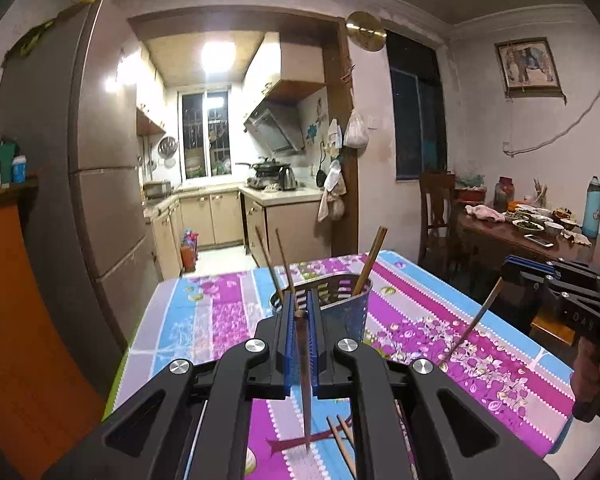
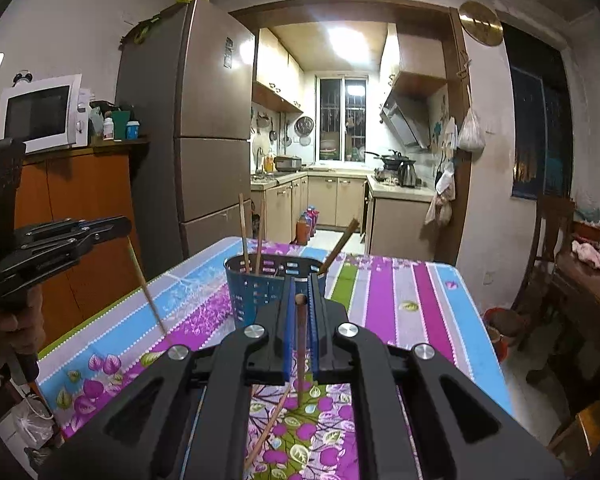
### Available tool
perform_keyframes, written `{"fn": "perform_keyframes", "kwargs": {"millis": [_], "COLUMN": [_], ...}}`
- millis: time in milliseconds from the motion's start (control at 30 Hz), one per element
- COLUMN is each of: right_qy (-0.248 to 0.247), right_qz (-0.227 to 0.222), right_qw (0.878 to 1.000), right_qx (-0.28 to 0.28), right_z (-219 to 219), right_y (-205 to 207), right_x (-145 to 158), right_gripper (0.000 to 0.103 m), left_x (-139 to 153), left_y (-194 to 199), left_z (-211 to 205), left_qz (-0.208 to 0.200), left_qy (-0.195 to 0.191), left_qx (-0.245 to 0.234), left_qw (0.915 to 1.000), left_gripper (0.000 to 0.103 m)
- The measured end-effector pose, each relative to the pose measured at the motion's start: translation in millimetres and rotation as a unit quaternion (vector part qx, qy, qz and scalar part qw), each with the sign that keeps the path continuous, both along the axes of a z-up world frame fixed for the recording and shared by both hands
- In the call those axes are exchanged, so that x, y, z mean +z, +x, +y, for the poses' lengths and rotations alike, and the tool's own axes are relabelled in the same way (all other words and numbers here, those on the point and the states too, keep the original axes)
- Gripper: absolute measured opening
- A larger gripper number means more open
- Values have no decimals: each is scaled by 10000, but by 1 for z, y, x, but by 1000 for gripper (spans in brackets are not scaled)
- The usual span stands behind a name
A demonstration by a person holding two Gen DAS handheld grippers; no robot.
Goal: Organize utensils
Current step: 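Carry the left tool's chopstick to the blue holder while the right tool carries its chopstick there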
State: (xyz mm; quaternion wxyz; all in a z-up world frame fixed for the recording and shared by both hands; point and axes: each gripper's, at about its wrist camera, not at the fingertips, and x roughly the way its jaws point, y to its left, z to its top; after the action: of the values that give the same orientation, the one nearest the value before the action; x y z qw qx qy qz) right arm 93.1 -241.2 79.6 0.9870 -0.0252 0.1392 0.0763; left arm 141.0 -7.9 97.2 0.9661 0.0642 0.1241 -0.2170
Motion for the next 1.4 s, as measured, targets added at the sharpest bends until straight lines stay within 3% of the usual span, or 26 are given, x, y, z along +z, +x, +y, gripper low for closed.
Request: {"fn": "perform_keyframes", "kwargs": {"millis": [633, 1000, 1400], "right_qy": [1, 50, 224], "right_qz": [-394, -335, -574], "right_qw": [9989, 9989, 9975], "right_qx": [252, 336, 358], "right_z": [11, 17, 19], "right_y": [-20, 2, 39], "right_x": [39, 55, 106], "right_gripper": [5, 5, 5], "left_x": [32, 36, 54], "left_y": [-16, -13, -2], "left_z": [-14, -44, -64], "left_qz": [-168, -445, -862], "left_qy": [-62, 406, 553], "left_qx": [-120, 656, 1040], "left_qw": [9998, 9960, 9893], "left_gripper": [8, 8, 7]}}
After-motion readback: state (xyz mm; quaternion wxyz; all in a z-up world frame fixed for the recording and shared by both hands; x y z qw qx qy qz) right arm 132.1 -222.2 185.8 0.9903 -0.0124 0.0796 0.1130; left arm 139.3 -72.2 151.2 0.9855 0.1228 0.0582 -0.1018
